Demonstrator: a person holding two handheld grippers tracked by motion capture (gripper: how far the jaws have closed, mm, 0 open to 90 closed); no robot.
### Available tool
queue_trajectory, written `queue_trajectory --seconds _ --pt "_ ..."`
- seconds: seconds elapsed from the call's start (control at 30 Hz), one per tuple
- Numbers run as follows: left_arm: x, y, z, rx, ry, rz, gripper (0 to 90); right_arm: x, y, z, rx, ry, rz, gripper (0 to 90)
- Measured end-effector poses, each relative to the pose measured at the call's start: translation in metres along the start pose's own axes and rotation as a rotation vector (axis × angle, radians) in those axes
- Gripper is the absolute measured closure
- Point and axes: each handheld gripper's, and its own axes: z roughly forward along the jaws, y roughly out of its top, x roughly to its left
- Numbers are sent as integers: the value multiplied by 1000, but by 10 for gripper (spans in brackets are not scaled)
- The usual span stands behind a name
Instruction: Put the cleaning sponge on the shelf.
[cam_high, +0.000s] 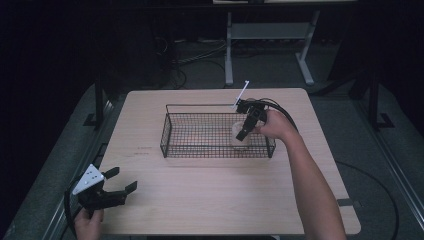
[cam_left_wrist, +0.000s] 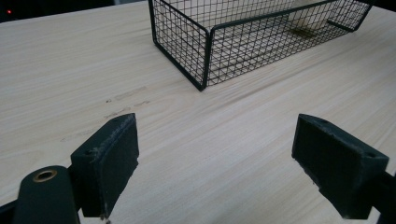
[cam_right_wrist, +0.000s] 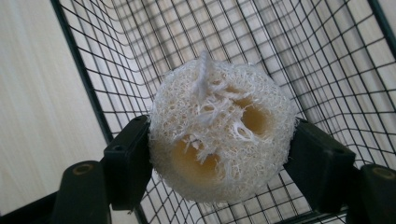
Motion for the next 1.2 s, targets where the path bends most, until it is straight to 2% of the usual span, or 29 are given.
queue_trajectory --seconds 0.27,0.3,0.5,1.0,1.2 --pt "0 0 0 2 1 0 139 -3 1 8 -2 5 -3 280" --pt "0 0 1 3 1 0 139 -3 0 9 -21 13 7 280" --pt "-1 1 2 2 -3 2 139 -5 -4 14 -25 16 24 279" --pt "0 0 2 6 -4 3 140 -7 -5 18 -38 14 34 270" --pt "1 0 1 0 -1 -2 140 -6 -4 14 -48 5 45 227"
